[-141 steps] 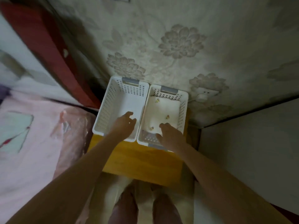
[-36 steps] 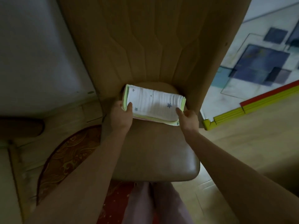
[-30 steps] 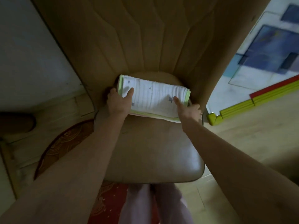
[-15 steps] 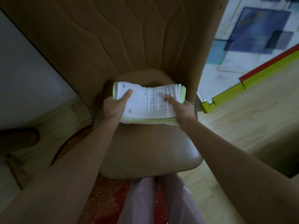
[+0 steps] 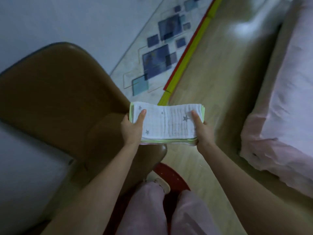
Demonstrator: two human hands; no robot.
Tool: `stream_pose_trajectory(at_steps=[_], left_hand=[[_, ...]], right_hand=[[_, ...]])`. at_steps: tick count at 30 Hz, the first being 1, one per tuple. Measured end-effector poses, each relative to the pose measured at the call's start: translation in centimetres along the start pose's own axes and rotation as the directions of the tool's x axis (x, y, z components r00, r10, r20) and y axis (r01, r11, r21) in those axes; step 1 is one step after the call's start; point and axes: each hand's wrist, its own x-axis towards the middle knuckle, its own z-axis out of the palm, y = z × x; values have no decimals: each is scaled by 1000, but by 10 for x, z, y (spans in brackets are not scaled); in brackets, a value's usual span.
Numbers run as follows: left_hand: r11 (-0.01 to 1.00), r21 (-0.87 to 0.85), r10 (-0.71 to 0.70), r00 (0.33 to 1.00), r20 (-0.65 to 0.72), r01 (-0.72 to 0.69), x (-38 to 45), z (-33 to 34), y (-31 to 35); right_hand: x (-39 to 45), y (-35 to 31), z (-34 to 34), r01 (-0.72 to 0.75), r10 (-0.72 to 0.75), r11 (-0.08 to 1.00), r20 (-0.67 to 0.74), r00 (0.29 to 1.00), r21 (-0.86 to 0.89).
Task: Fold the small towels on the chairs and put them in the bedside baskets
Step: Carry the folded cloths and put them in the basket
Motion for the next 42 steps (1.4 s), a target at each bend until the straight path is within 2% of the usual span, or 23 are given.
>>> stream_pose_trajectory(at_steps=[5,9,14,18,22,28,32,36,38,42], left_hand=[[990,36,125,967,223,-136,-118,103,24],[979,85,128,888,442,-184,-238,181,22],[941,104,173,724,668,-321,-369,282,25],[866,80,230,537,811,-493,-458,371,33],[768,56,216,340,915,-639,-551,457,31],[678,-46,109,39,993,-734,-700,591,17],[616,-162,21,-190,982,-771,-809,659,8],[594,-258,-70,-369,927,-762,-917,700,-16],[601,-288,-118,-439,891,-746,-968,719,-36],[550,-330,-164,-487,858,-767,-1065,761,-80]], right_hand=[[-47,-12,-172,85,-63,981,-128,990,175],[-100,-2,-318,167,-83,941,-278,957,293],[-155,14,-474,334,-130,879,-503,855,340],[-181,34,-573,477,-111,796,-685,721,373],[-195,51,-665,544,-2,745,-814,581,387],[-213,61,-800,597,228,705,-919,321,383],[-241,63,-884,634,384,667,-910,160,393],[-267,88,-962,683,506,615,-861,42,395],[-279,105,-1002,682,556,611,-831,-9,402],[-295,142,-1091,614,595,651,-802,-47,447]])
